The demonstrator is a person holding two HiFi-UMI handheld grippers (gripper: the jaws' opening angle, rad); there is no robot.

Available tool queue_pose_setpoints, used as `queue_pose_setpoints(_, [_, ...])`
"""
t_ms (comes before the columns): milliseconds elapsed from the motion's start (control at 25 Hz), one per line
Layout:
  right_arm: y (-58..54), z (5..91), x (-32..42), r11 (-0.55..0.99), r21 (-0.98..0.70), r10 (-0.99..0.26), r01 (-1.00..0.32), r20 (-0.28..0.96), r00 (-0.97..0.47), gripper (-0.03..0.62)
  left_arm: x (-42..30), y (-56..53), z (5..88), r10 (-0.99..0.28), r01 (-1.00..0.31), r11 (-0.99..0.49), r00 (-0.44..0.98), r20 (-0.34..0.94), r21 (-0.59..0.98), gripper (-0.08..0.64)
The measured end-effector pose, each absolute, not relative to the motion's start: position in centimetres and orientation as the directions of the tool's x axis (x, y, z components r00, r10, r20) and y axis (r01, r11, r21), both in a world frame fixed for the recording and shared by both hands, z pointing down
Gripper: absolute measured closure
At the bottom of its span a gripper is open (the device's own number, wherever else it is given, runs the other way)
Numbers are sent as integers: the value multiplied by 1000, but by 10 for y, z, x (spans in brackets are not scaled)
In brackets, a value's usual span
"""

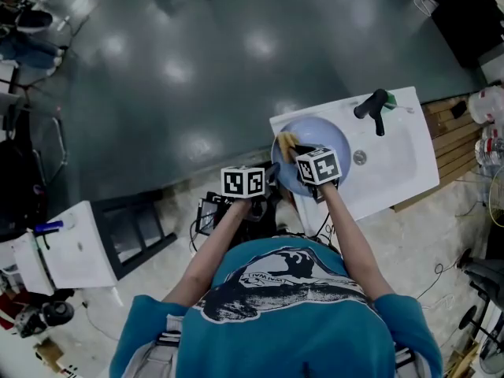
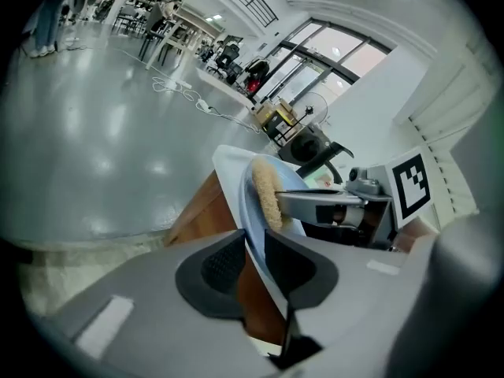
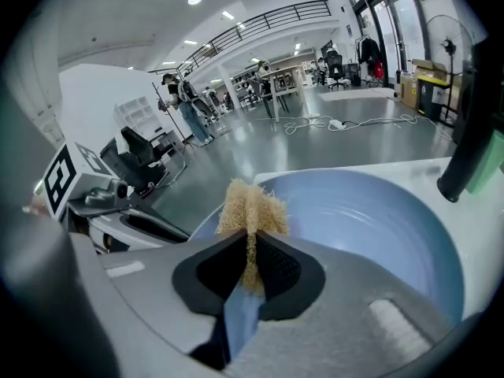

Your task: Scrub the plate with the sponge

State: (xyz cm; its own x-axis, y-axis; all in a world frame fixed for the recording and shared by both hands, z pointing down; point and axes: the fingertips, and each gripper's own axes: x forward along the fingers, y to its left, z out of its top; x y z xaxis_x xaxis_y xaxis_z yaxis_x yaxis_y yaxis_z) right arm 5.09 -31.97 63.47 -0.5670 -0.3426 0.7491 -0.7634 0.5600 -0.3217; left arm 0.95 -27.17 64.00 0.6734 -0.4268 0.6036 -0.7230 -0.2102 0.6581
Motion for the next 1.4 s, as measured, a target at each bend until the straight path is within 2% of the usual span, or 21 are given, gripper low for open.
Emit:
queue_pose_setpoints(360, [-344,634,127,373,-277,-475,-886,763,-439,560,10,-273,639,-439,-724,-171,663,606,668,475])
queue_pose_setpoints(560, [-353,634,160,308,-200,-509,-930,791,-339,560,10,-274,636,-453,-719,-176,666,593,672,474])
queue_pose_setpoints(720, [-357,635,168,282,-192,-509,-940,801,-316,560,11,-273,636,-457,-718,-184,667,588,672,474])
queue_pose_setpoints(920, [-345,629,155,357,-124,-498,-926,813,-301,560,11,-272,638,-450,-729,-183,658,603,659,474])
queue_pose_setpoints(1200, [-298,613,73,555,-248,-391,-794,764,-512,560,10,-272,639,-453,-735,-161,648,612,659,477])
queue_pose_setpoints(1400, [-270,623,43,602,-313,-278,-735,780,-560,560,8,-271,639,-459,-734,-139,643,614,665,482])
